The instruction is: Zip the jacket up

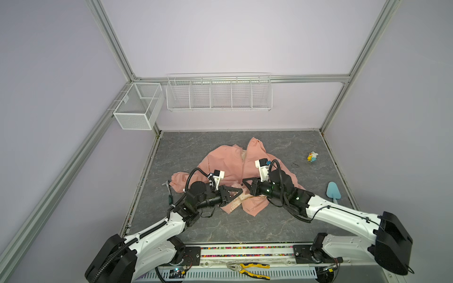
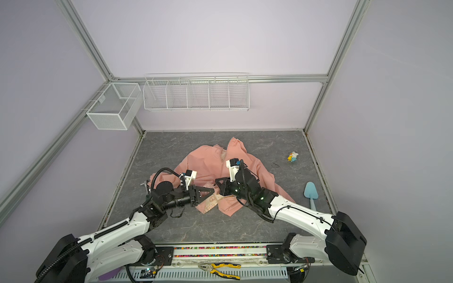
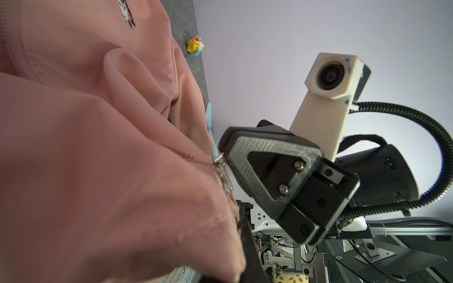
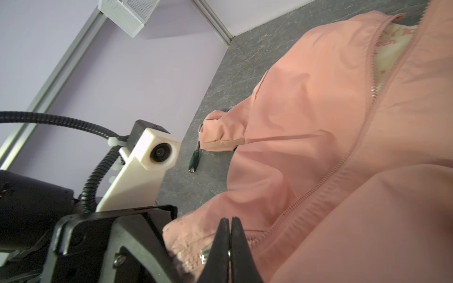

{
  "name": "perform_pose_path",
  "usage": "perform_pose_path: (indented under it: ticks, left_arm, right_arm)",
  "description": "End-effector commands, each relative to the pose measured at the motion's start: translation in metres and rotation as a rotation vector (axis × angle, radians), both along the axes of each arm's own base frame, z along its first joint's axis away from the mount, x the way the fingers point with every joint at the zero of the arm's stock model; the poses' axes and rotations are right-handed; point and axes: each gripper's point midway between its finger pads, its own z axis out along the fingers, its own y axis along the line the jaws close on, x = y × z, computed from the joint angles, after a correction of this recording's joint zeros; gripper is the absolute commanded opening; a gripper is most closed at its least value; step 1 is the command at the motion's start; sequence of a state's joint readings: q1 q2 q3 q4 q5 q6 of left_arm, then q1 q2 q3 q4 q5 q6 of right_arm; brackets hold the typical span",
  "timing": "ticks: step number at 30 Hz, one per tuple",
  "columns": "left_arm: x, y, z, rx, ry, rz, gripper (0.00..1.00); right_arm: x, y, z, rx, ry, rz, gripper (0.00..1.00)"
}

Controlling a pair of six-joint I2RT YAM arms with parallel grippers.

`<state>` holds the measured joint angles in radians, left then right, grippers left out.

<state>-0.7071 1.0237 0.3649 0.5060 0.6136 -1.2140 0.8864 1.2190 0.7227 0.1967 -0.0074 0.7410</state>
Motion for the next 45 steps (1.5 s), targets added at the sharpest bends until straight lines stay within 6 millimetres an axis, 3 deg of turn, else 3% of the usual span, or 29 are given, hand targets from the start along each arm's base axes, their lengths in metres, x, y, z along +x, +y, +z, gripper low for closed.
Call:
perform_pose_path:
  ticks: [1, 7, 10, 14, 30, 35, 43, 45]
  left_arm:
    - [-0.005, 0.002, 0.001, -0.005, -0.027, -0.014, 0.0]
    - [-0.002, 0.003, 0.002, -0.009, -0.024, 0.003, 0.0]
    - [0.003, 0.005, 0.005, -0.03, -0.005, 0.042, 0.21]
    - [0.011, 0.007, 0.012, -0.068, 0.026, 0.096, 0.34]
    - [0.016, 0.001, 0.003, -0.06, 0.081, 0.09, 0.36]
    - [0.016, 0.001, -0.002, -0.054, 0.089, 0.093, 0.31]
    - [0.016, 0.002, -0.004, -0.05, 0.085, 0.1, 0.01]
    - [0.018, 0.003, -0.008, -0.041, 0.087, 0.108, 0.0]
  right_arm:
    - [0.015, -0.018, 0.001, -0.048, -0.085, -0.096, 0.06]
    - [0.011, -0.009, 0.009, -0.019, -0.088, -0.057, 0.06]
    - [0.007, -0.004, 0.013, -0.008, -0.089, -0.036, 0.06]
    - [0.003, 0.0, 0.012, -0.006, -0.083, -0.022, 0.06]
    - [-0.005, 0.017, 0.01, 0.008, -0.067, 0.011, 0.06]
    - [-0.006, 0.017, 0.012, 0.011, -0.07, 0.009, 0.06]
    - [-0.004, 0.012, 0.009, -0.016, -0.055, -0.016, 0.06]
    - [-0.001, 0.005, 0.006, -0.066, -0.036, -0.045, 0.06]
